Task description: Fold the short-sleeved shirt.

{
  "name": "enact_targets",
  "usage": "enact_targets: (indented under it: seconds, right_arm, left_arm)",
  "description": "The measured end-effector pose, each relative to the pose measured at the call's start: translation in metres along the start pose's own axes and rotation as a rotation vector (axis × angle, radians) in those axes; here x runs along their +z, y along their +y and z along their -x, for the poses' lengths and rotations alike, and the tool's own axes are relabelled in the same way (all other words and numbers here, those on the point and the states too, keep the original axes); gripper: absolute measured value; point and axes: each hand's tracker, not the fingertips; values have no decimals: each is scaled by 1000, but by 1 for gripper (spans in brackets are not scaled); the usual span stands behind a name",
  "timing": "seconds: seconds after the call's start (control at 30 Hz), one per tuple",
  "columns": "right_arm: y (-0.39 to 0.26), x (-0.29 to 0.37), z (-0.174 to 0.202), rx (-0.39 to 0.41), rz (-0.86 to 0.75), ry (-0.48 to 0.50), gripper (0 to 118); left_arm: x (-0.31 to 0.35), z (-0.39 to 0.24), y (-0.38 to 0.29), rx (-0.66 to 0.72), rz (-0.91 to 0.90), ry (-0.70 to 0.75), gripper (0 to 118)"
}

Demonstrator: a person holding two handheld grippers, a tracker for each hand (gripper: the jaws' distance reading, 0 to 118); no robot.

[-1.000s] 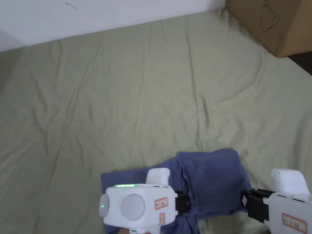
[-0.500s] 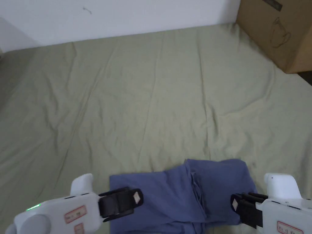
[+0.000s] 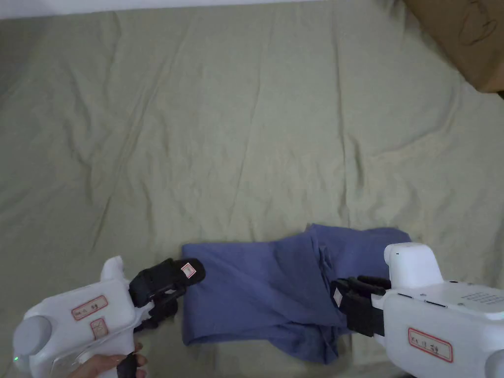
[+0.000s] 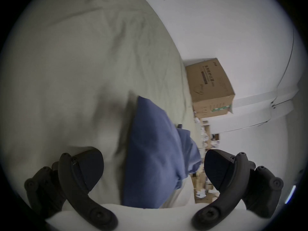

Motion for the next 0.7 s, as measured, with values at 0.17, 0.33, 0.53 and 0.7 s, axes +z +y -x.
enact_targets:
  seconds: [0.17, 0.33, 0.53, 0.7]
  right_arm:
    - [3, -4, 9, 24, 7, 2, 4]
    - [6, -2, 19, 78, 1, -17, 4]
    - [7, -3, 28, 114, -2, -8, 4]
    - [9, -5, 36, 125, -7, 21, 4]
  left_arm:
    - [-35, -6, 3, -1, 108, -65, 109]
    - [-46, 1, 4, 6, 147, 46, 14]
    - [-17, -6, 1, 10, 124, 45, 14]
    - [37, -4, 13, -10, 24, 127, 14]
